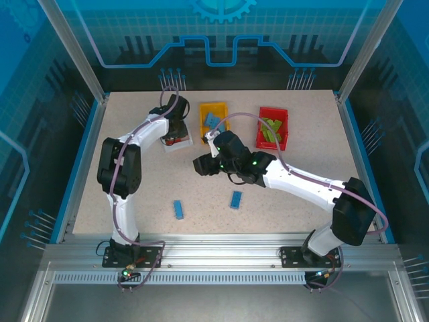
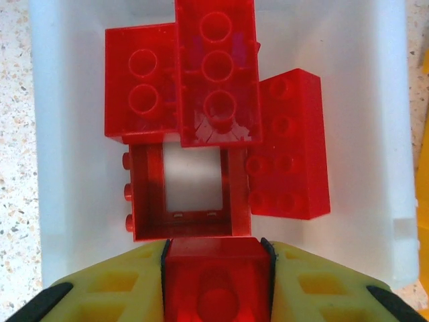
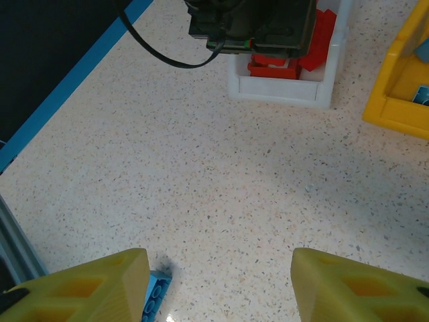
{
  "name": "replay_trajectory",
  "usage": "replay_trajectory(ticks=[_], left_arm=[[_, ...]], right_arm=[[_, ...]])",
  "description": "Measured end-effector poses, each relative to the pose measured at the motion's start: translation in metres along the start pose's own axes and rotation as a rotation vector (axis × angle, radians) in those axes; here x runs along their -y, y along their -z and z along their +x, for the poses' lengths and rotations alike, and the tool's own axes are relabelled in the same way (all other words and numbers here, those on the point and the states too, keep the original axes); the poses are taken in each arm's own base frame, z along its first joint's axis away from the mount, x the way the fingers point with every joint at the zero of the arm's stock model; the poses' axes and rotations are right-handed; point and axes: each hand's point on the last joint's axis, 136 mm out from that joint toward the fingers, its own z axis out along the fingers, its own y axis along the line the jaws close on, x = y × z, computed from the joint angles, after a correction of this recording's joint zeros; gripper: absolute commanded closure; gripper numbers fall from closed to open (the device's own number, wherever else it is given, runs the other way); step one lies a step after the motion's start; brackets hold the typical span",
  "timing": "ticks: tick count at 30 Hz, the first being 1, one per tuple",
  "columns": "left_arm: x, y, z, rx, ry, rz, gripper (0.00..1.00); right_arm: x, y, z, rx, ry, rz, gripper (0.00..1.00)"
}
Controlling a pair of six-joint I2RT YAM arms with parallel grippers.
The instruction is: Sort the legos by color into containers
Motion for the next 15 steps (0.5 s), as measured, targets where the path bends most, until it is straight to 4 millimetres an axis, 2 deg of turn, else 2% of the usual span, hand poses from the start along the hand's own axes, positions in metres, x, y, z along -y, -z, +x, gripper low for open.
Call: replay_trajectory(ticks=[9, 15], left_arm=[[-0.0027, 0.0006, -0.0104, 0.025, -0.029, -0.036, 0.5], [-0.0038, 0.0019, -0.0099, 0.019, -0.037, -0.039, 0.52]], right_arm=[[-0.0015, -0.0007, 0.0018, -0.004, -0.016, -0.011, 0.39], [0.0007, -0.0013, 0.005, -0.009, -0.019, -0.003, 0.41]])
